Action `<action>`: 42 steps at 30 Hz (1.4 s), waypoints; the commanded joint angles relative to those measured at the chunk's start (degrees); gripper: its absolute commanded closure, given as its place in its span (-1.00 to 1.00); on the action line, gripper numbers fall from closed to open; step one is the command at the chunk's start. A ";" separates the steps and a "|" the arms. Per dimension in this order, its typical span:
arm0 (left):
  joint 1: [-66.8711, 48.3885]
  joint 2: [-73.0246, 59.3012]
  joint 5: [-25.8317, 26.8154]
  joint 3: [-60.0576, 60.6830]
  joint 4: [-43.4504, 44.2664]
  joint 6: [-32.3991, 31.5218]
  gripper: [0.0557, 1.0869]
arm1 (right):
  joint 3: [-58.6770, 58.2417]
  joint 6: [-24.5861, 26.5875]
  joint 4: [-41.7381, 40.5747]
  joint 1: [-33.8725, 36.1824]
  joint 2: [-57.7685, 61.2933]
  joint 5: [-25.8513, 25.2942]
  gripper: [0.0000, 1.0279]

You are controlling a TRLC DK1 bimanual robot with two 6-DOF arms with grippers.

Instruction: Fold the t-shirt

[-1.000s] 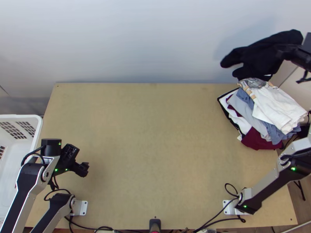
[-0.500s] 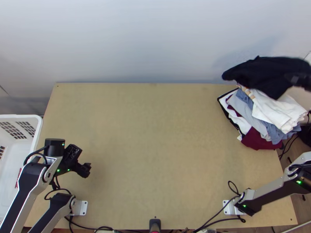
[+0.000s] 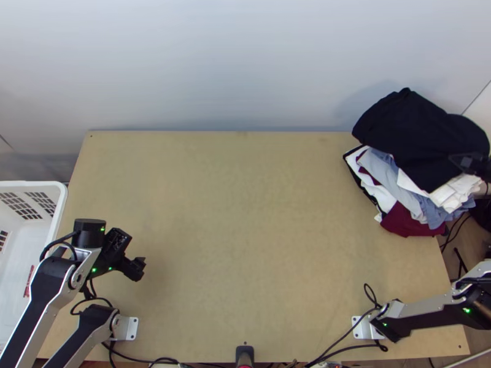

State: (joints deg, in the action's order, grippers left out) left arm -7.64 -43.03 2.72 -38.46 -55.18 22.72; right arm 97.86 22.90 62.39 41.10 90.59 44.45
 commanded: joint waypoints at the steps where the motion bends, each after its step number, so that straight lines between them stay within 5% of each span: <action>1: -0.18 0.49 0.00 0.05 -0.11 -0.13 -0.92 | -3.38 3.82 0.36 3.46 1.17 0.03 0.94; 13: -0.18 1.19 0.00 -0.04 -0.72 -0.22 -0.92 | -3.91 6.28 0.10 7.41 6.27 0.03 0.45; 22: -0.18 1.54 -0.35 -0.21 -0.98 -0.40 -0.92 | -3.65 5.67 0.71 8.56 4.86 -0.68 -0.80; 42: -0.45 1.28 -1.14 -0.04 0.33 -2.68 -0.92 | -6.28 9.71 6.96 9.26 -10.25 -2.52 -0.91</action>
State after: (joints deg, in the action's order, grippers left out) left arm -8.03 -41.78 2.31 -38.39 -55.61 21.56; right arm 93.34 31.44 68.27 50.15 85.76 42.92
